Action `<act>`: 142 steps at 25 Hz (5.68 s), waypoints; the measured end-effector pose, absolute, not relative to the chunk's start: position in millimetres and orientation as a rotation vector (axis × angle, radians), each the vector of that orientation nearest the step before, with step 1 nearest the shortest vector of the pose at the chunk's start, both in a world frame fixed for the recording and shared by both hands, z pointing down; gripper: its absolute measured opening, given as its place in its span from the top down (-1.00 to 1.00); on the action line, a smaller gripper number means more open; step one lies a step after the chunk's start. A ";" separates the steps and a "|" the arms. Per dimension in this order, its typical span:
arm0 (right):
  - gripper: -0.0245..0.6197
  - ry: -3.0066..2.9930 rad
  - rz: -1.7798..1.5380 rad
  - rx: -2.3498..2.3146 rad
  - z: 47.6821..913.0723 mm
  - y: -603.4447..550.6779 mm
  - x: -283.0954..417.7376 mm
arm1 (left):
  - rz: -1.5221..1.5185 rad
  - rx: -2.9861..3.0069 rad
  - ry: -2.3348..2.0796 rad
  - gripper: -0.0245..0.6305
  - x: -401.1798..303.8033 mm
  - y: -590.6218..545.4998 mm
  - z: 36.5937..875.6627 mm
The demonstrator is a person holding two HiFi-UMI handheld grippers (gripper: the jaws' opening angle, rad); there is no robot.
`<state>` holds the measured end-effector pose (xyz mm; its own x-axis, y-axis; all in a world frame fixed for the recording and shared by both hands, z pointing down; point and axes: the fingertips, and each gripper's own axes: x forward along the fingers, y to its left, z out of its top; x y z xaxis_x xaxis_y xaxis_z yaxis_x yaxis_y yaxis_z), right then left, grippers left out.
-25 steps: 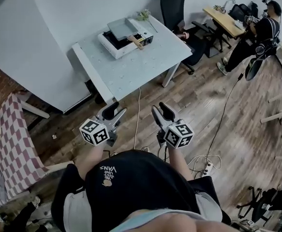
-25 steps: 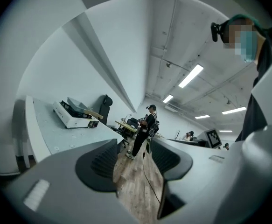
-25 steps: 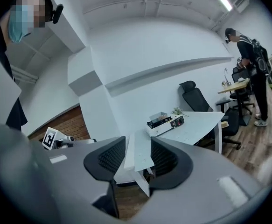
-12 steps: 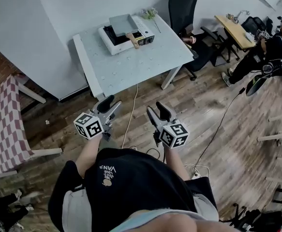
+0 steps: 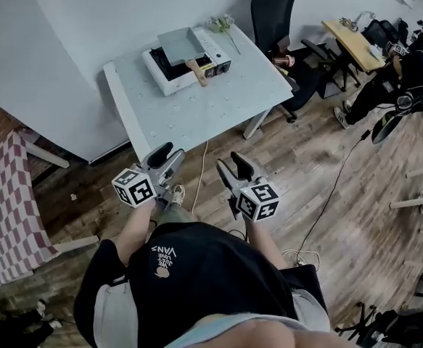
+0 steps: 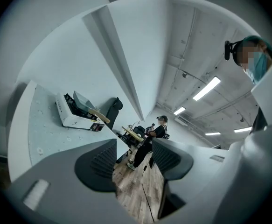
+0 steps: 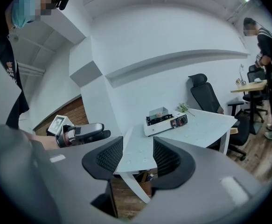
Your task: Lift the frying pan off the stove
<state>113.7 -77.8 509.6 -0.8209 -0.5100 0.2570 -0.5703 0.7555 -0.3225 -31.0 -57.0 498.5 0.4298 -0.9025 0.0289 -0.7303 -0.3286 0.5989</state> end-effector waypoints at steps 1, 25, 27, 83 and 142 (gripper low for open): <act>0.33 -2.790 0.589 0.879 510.6 -84.6 107.8 | -0.426 2.152 -1.359 0.28 -36.6 -66.5 499.5; 0.33 -2.622 0.485 1.156 526.8 -242.8 -7.5 | -0.489 2.077 -0.953 0.11 -133.2 -261.4 519.9; 0.33 -2.616 0.452 1.131 529.6 -257.6 -11.4 | -0.510 2.046 -0.943 0.09 -131.8 -272.3 523.1; 0.50 -2.652 0.324 0.833 554.3 -324.9 -26.4 | -0.611 1.611 -0.808 0.33 -85.5 -428.2 593.8; 0.50 -2.763 0.272 0.834 530.0 -9.2 124.8 | -0.543 1.744 -0.887 0.34 63.1 -115.1 551.2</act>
<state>124.8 -9.2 530.0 -0.8074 -0.5181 0.2823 -0.5632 0.8194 -0.1071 63.1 -115.1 551.2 0.6210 -0.7815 0.0597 -0.3020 -0.1683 0.9383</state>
